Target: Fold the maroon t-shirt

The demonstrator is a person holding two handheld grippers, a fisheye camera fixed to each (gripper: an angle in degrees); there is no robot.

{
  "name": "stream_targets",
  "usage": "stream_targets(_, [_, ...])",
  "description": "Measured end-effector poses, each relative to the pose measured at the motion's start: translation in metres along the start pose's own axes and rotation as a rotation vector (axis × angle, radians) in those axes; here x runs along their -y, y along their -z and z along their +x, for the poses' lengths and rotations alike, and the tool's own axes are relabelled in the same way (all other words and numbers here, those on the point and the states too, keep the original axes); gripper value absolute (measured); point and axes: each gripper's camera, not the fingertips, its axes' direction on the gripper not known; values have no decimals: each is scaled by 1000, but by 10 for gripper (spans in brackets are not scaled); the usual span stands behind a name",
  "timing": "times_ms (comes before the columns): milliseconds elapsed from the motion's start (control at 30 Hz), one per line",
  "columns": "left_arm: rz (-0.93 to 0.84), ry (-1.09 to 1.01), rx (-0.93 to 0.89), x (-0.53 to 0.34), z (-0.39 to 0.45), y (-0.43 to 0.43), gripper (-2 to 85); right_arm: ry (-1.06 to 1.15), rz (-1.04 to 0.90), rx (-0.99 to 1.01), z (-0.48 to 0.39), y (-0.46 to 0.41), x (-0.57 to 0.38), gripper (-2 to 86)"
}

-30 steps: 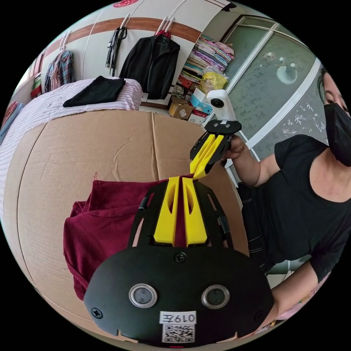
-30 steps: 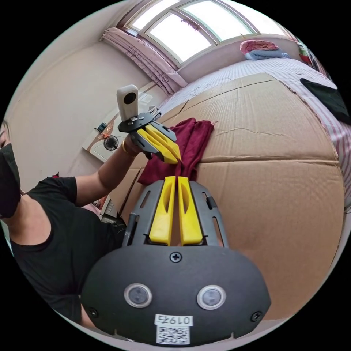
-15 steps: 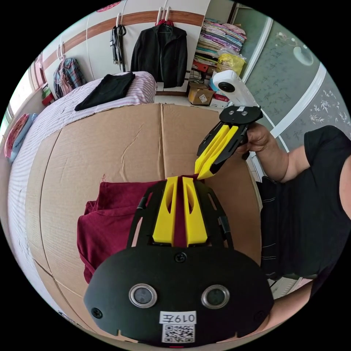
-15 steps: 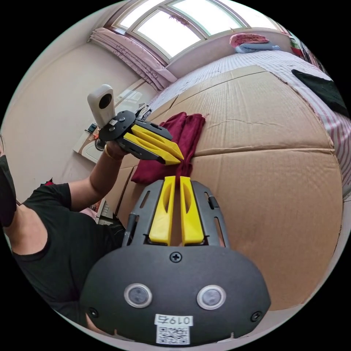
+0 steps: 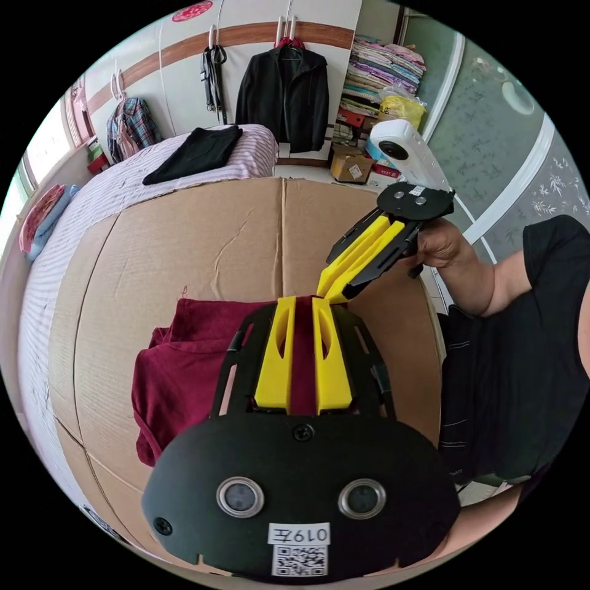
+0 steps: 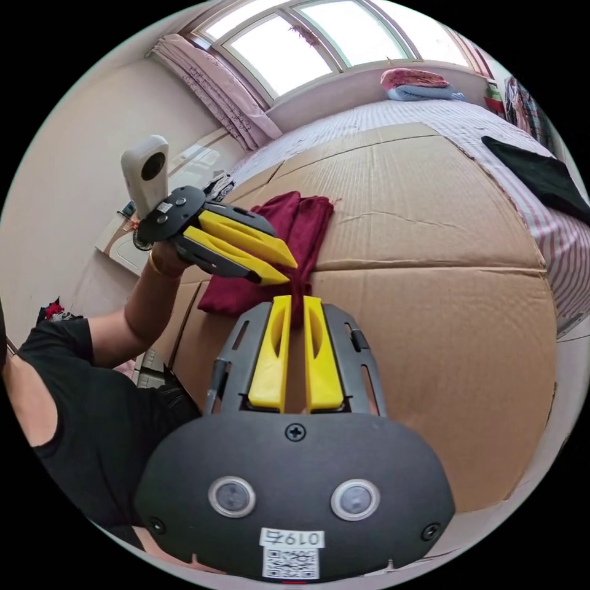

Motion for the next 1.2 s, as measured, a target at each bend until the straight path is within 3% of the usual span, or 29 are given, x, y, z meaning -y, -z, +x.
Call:
stream_targets(300, [239, 289, 97, -132, -4, 138, 15, 4, -40, 92, 18, -6, 43, 40])
stream_targets(433, [311, 413, 172, -191, 16, 175, 27, 32, 8, 240, 31, 13, 67, 36])
stream_targets(600, [376, 725, 255, -272, -12, 221, 62, 152, 5, 263, 26, 28, 132, 51])
stream_targets(733, [455, 892, 179, -304, -63, 255, 72, 287, -62, 197, 5, 9, 219, 60])
stream_targets(900, [454, 1092, 50, -335, -152, 278, 77, 272, -178, 151, 19, -52, 322, 74])
stream_targets(1000, [515, 1118, -73, -352, -181, 286, 81, 232, -287, 118, 33, -99, 369, 85])
stream_targets(1200, [480, 1137, -48, -370, -211, 310, 82, 168, -417, 215, 66, -148, 424, 87])
